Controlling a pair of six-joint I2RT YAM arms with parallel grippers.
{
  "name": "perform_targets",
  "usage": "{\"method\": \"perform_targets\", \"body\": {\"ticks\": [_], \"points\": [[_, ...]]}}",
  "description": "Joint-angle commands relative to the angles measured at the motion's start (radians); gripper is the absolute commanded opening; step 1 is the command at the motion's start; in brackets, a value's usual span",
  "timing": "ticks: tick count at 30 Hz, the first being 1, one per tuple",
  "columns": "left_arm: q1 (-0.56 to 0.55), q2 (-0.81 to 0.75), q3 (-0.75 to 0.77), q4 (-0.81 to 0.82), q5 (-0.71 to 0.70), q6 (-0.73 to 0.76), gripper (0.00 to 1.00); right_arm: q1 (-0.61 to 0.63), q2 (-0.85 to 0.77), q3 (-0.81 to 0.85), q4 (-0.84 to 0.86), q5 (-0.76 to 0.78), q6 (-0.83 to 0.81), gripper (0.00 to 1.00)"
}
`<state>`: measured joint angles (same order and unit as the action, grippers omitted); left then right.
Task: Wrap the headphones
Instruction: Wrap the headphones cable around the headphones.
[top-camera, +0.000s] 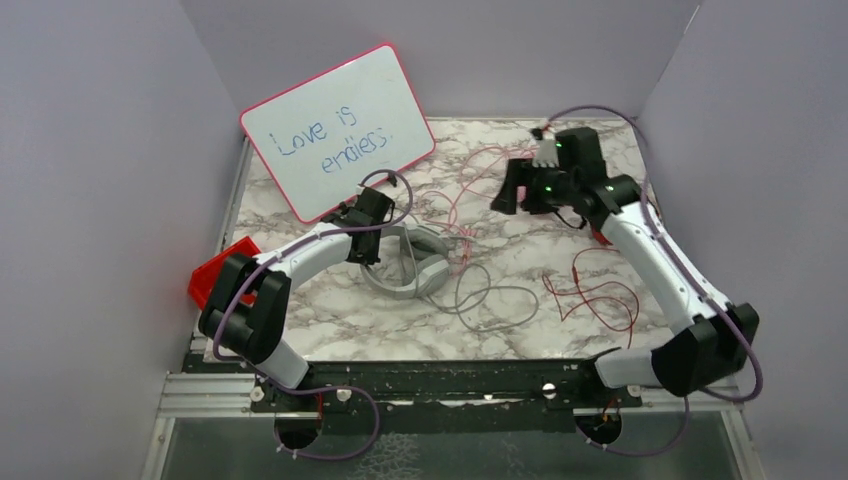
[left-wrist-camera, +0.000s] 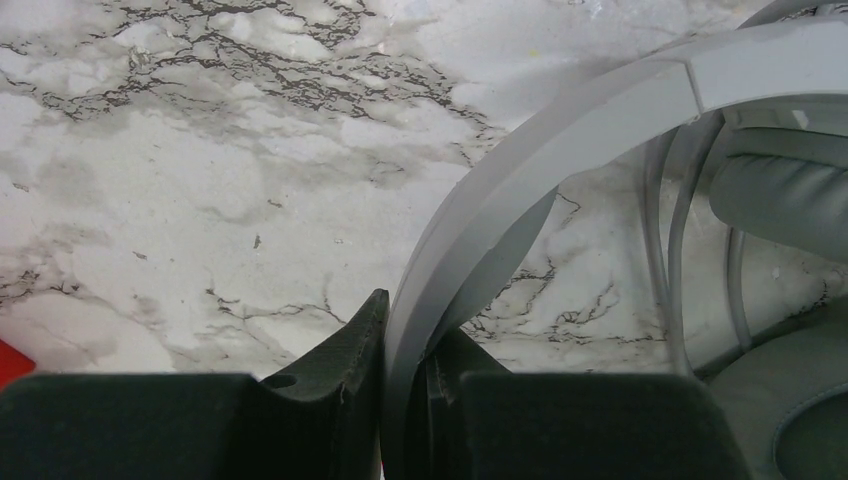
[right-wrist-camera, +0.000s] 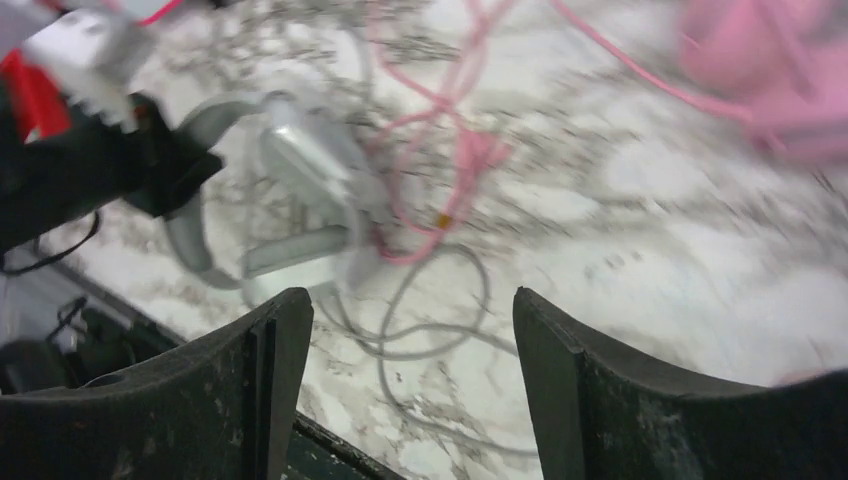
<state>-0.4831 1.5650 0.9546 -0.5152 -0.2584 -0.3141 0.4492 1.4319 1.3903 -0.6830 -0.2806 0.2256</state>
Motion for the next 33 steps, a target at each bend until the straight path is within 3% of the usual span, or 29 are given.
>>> {"method": "perform_targets", "body": {"ticks": [1, 4, 10, 20, 27, 33], "points": [[0.009, -0.027, 0.006, 0.009, 0.016, 0.000, 0.00, -0.114, -0.105, -0.234, -0.056, -0.001, 0.204, 0.78], [0.009, -0.033, 0.011, 0.010, 0.016, 0.003, 0.00, -0.114, -0.122, -0.318, -0.134, 0.159, 0.334, 0.77], [0.009, -0.038, 0.008, 0.013, 0.017, 0.010, 0.00, -0.065, -0.047, -0.461, -0.141, 0.162, 0.372, 0.74], [0.009, -0.059, 0.000, 0.018, 0.010, 0.020, 0.00, -0.015, 0.044, -0.525, -0.156, 0.473, 0.534, 0.68], [0.009, -0.069, -0.002, 0.022, 0.012, 0.026, 0.00, -0.047, 0.135, -0.553, -0.009, 0.496, 0.449, 0.67], [0.009, -0.071, -0.005, 0.027, 0.016, 0.021, 0.00, -0.047, 0.163, -0.649, 0.119, 0.408, 0.411, 0.47]]}}
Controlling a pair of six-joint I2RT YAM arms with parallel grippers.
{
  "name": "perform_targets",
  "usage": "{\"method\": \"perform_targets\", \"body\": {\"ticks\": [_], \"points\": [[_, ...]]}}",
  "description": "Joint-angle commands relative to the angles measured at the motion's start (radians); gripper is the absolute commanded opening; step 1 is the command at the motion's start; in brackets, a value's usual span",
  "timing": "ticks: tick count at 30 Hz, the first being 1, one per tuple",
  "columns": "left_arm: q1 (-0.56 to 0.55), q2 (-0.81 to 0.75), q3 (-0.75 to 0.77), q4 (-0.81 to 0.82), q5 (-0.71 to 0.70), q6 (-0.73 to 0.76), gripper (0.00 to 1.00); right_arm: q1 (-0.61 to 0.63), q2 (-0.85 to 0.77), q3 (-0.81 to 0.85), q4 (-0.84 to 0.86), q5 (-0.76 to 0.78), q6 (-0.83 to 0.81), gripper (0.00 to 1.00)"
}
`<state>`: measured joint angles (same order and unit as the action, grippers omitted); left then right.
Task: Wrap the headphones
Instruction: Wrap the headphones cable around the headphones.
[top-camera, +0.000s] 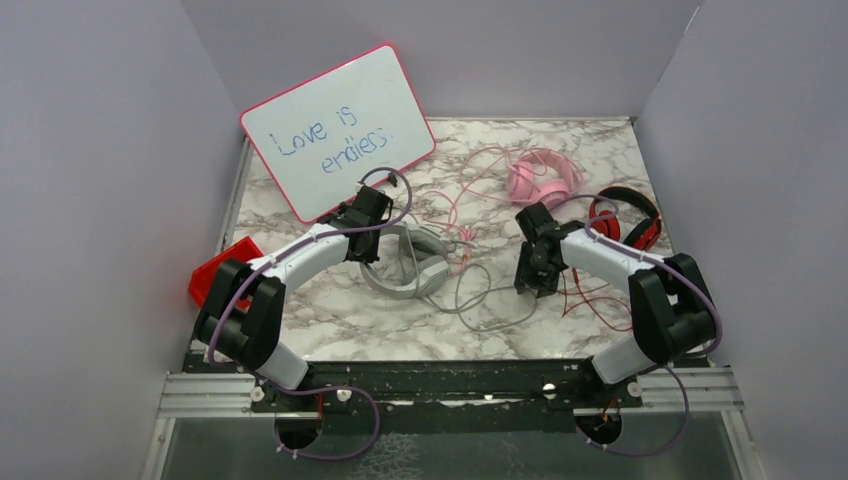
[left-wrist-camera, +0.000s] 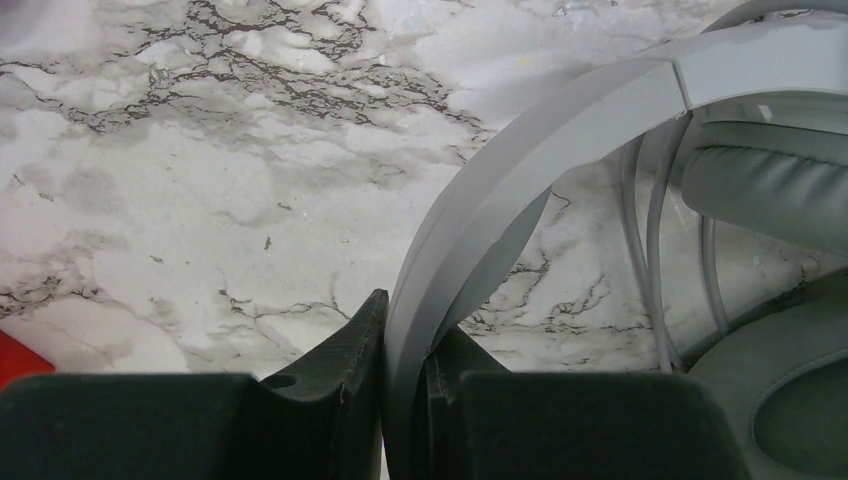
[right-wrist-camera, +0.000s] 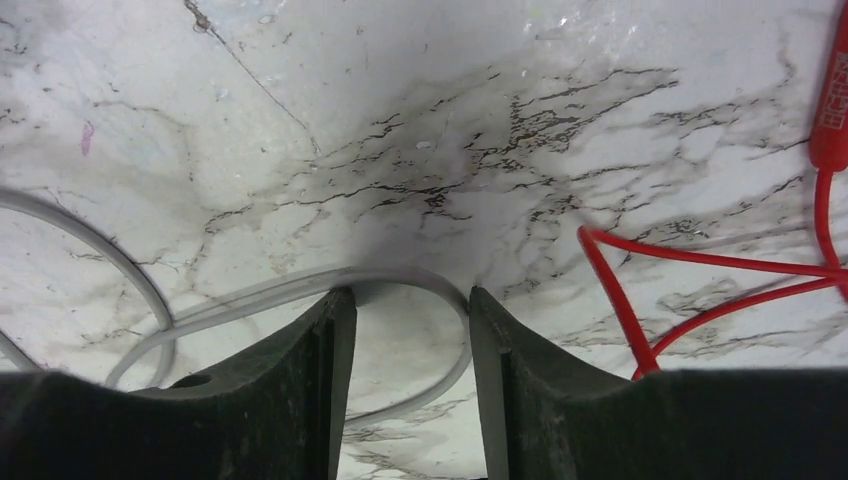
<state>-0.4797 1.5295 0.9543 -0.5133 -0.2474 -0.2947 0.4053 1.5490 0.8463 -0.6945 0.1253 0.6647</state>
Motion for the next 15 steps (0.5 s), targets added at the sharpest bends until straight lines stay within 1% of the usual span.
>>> {"method": "perform_targets", "body": {"ticks": [1, 4, 5, 6, 11, 15], "points": [[0.006, -0.035, -0.005, 0.026, 0.006, 0.000, 0.00, -0.003, 0.044, -0.126, 0.157, -0.017, -0.032, 0.40], [0.006, -0.034, -0.003, 0.029, 0.006, -0.001, 0.00, 0.005, 0.011, -0.161, 0.184, -0.043, -0.028, 0.15], [0.006, -0.033, -0.003, 0.029, 0.005, 0.000, 0.00, 0.012, -0.016, -0.166, 0.185, -0.033, -0.026, 0.03], [0.006, -0.032, -0.003, 0.028, 0.005, 0.000, 0.00, 0.017, -0.048, -0.166, 0.181, -0.022, -0.029, 0.01], [0.007, -0.033, 0.003, 0.028, 0.005, -0.010, 0.00, 0.021, -0.187, -0.094, 0.114, 0.024, -0.099, 0.00], [0.007, -0.037, 0.013, 0.022, -0.012, -0.012, 0.00, 0.028, -0.287, -0.037, 0.078, -0.053, -0.181, 0.00]]}}
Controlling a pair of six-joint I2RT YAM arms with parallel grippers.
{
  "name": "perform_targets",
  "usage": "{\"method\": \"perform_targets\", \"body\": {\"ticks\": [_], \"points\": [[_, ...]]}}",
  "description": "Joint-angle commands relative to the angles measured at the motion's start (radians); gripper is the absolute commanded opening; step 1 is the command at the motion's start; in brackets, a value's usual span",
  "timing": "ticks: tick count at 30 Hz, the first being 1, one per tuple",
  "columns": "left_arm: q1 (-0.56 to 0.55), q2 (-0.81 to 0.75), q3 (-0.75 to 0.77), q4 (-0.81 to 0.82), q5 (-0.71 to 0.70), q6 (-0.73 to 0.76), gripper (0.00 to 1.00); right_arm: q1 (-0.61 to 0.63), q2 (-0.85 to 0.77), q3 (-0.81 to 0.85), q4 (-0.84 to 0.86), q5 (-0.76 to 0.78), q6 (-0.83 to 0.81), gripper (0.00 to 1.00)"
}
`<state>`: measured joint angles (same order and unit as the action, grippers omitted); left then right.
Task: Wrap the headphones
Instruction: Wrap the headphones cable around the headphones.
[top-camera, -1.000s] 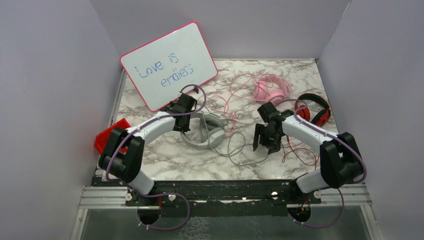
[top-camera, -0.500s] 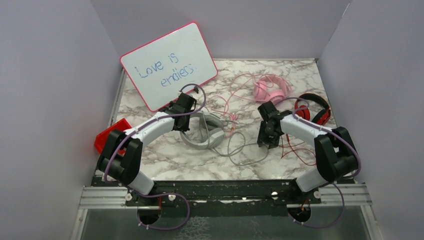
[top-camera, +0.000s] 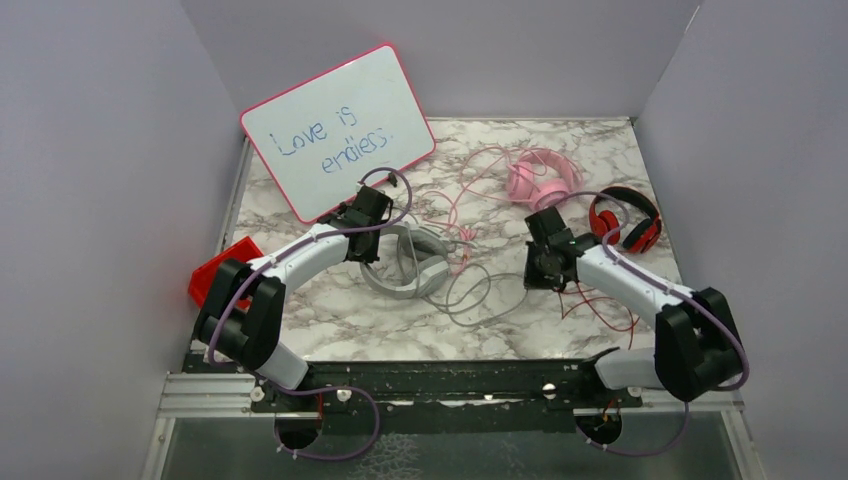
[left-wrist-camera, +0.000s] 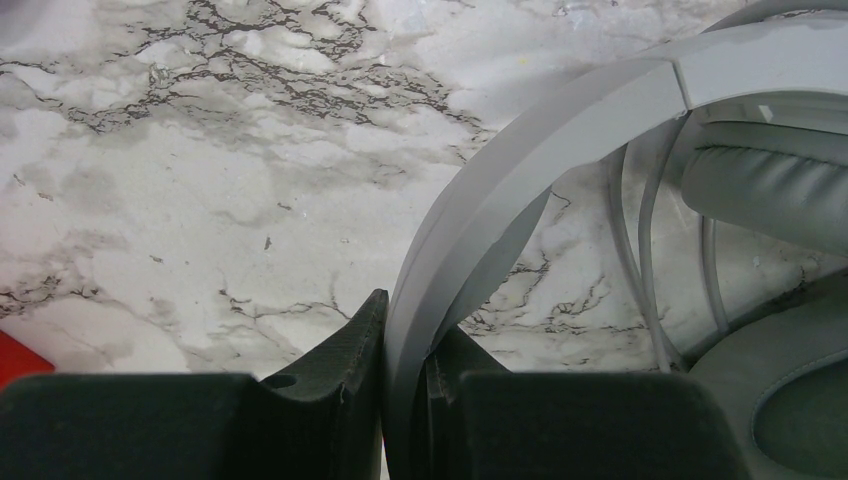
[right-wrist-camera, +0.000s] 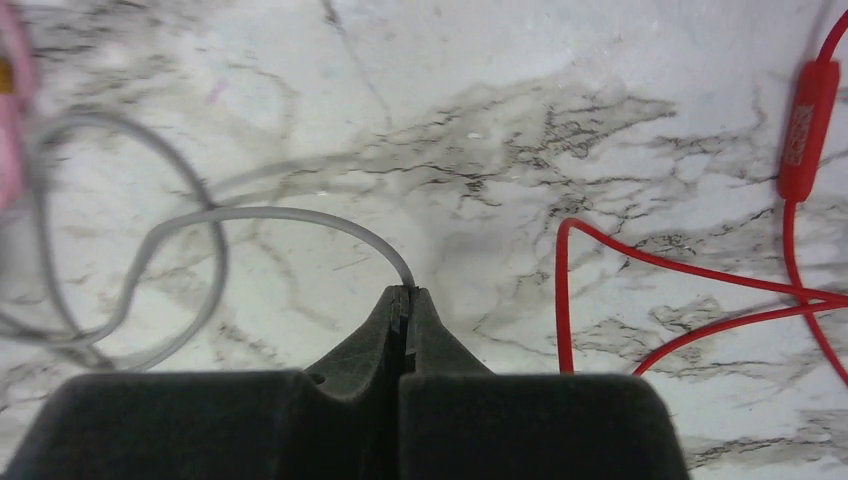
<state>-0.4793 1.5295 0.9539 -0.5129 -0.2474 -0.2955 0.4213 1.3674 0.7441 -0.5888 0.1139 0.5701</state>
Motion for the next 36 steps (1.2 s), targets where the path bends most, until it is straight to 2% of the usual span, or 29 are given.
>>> {"method": "perform_targets", "body": {"ticks": [1, 6, 13, 16, 18, 19, 20, 21, 23, 26, 30, 32, 36], "points": [[0.008, -0.036, 0.014, 0.019, -0.015, -0.011, 0.00, 0.013, -0.146, 0.075, -0.021, -0.073, -0.101, 0.00], [0.017, -0.018, 0.026, 0.003, -0.029, -0.019, 0.00, 0.014, -0.360, 0.113, 0.080, -0.327, -0.186, 0.00], [0.018, -0.003, 0.040, 0.002, -0.029, -0.018, 0.00, 0.014, -0.525, 0.199, 0.112, -0.665, -0.334, 0.00], [0.019, 0.007, 0.044, 0.002, -0.031, -0.019, 0.00, 0.014, -0.537, 0.258, 0.084, -0.770, -0.380, 0.00], [0.019, 0.014, 0.046, 0.002, -0.025, -0.021, 0.00, 0.014, -0.504, 0.304, 0.037, -0.726, -0.368, 0.00], [0.019, 0.016, 0.046, 0.001, -0.023, -0.022, 0.00, 0.014, -0.454, 0.325, -0.009, -0.648, -0.352, 0.07], [0.019, 0.015, 0.045, 0.001, -0.022, -0.021, 0.00, 0.014, -0.398, 0.344, -0.067, -0.540, -0.328, 0.27], [0.019, 0.014, 0.044, 0.002, -0.023, -0.021, 0.00, 0.014, -0.328, 0.370, -0.142, -0.445, -0.316, 0.39], [0.019, 0.012, 0.042, 0.003, -0.021, -0.022, 0.00, 0.013, -0.195, 0.380, -0.248, -0.297, -0.291, 0.52], [0.019, 0.010, 0.042, 0.003, -0.019, -0.019, 0.00, 0.013, -0.127, 0.311, -0.198, -0.300, -0.245, 0.59], [0.019, -0.003, 0.028, 0.013, -0.022, -0.021, 0.00, 0.014, -0.093, 0.202, -0.034, -0.344, -0.121, 0.68], [0.019, -0.001, 0.025, 0.014, -0.017, -0.022, 0.00, 0.013, -0.039, 0.183, -0.014, -0.268, 0.020, 0.70], [0.019, -0.007, 0.022, 0.019, -0.012, -0.020, 0.00, 0.013, 0.127, 0.243, -0.160, -0.127, 0.420, 0.71]]}}
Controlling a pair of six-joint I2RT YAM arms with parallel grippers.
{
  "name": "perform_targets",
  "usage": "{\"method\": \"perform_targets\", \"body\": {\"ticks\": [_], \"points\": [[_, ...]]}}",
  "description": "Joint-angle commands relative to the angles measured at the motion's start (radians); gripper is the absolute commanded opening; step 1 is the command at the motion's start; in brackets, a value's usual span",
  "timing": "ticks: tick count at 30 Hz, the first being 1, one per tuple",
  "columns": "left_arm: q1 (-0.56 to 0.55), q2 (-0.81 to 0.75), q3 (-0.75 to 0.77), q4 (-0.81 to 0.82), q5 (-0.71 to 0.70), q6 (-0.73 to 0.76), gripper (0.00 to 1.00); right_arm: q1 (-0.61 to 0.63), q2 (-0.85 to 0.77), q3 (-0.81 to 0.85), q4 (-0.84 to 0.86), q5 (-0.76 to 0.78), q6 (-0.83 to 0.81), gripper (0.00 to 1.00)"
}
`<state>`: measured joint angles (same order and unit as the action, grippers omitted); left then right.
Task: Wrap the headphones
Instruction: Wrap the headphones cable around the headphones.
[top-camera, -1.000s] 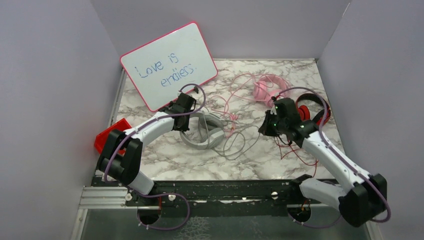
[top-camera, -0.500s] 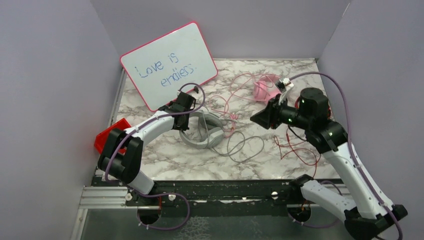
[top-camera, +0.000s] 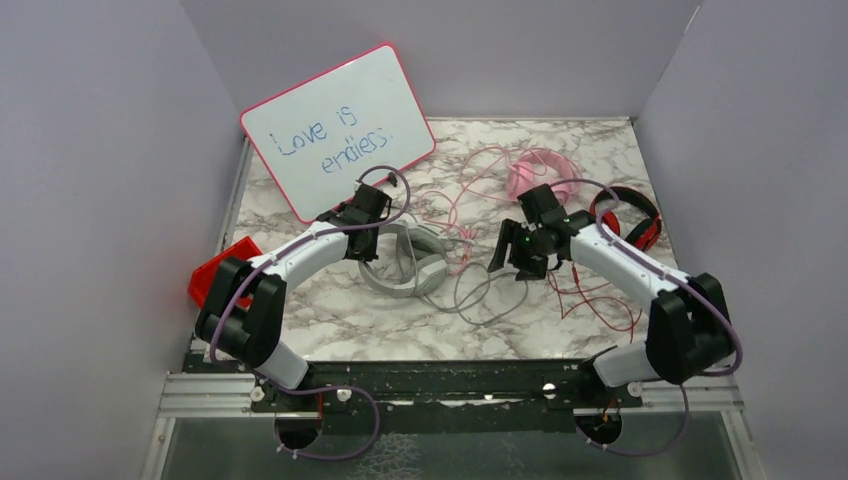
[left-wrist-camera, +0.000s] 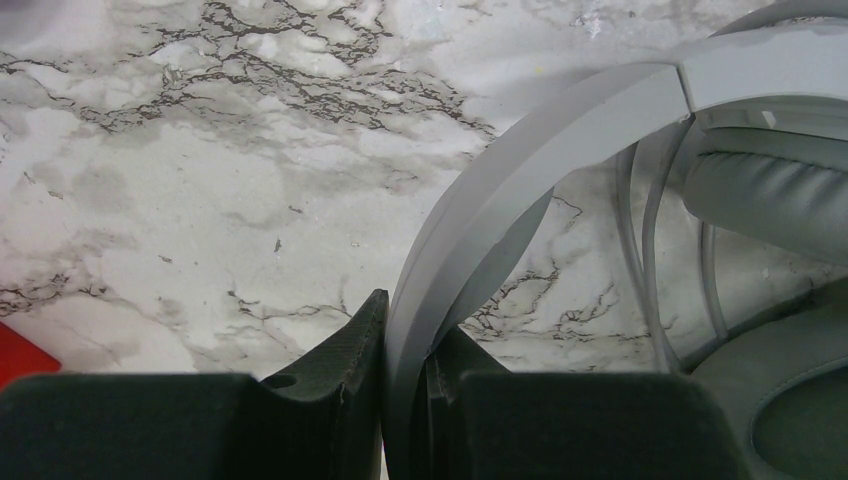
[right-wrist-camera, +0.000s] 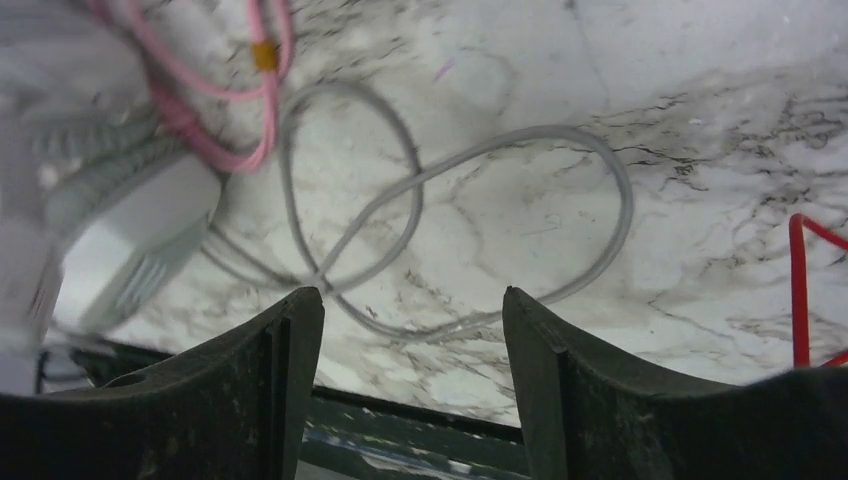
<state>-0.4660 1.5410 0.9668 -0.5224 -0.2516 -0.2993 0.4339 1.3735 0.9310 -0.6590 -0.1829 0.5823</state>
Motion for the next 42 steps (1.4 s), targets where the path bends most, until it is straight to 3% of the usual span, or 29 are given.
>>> {"method": "perform_targets", "body": {"ticks": [1, 5, 9, 17, 22, 24, 27, 30, 34, 39, 42], "points": [[0.006, -0.019, 0.010, 0.029, -0.006, -0.016, 0.00, 0.001, 0.161, 0.077, -0.113, 0.169, 0.453, 0.70], [0.006, -0.022, 0.012, 0.034, -0.003, -0.014, 0.00, 0.009, 0.289, 0.103, -0.093, 0.132, 0.598, 0.68], [0.006, -0.031, 0.007, 0.037, 0.000, -0.014, 0.00, 0.008, 0.370, 0.172, -0.151, 0.194, 0.700, 0.65], [0.005, -0.047, 0.004, 0.040, 0.006, -0.010, 0.00, 0.009, 0.422, 0.139, -0.177, 0.256, 0.871, 0.51], [0.006, -0.047, 0.006, 0.043, 0.014, -0.009, 0.00, 0.009, 0.516, 0.209, -0.243, 0.254, 0.908, 0.42], [0.006, -0.047, 0.004, 0.043, 0.015, -0.009, 0.00, 0.008, 0.559, 0.238, -0.275, 0.253, 0.911, 0.31], [0.006, -0.048, 0.004, 0.044, 0.016, -0.010, 0.00, 0.009, 0.596, 0.246, -0.267, 0.221, 0.898, 0.04], [0.006, -0.048, 0.004, 0.047, 0.015, -0.009, 0.00, 0.010, 0.581, 0.226, -0.264, 0.210, 0.861, 0.00], [0.006, -0.043, 0.003, 0.049, 0.012, -0.017, 0.00, 0.013, 0.417, 0.101, -0.169, 0.235, 0.726, 0.00], [0.007, -0.035, 0.006, 0.055, 0.016, -0.031, 0.00, 0.037, 0.063, -0.177, 0.260, -0.012, 0.259, 0.00], [0.007, -0.035, 0.003, 0.059, 0.014, -0.056, 0.00, 0.101, -0.108, -0.215, 0.276, 0.006, 0.121, 0.00]]}}
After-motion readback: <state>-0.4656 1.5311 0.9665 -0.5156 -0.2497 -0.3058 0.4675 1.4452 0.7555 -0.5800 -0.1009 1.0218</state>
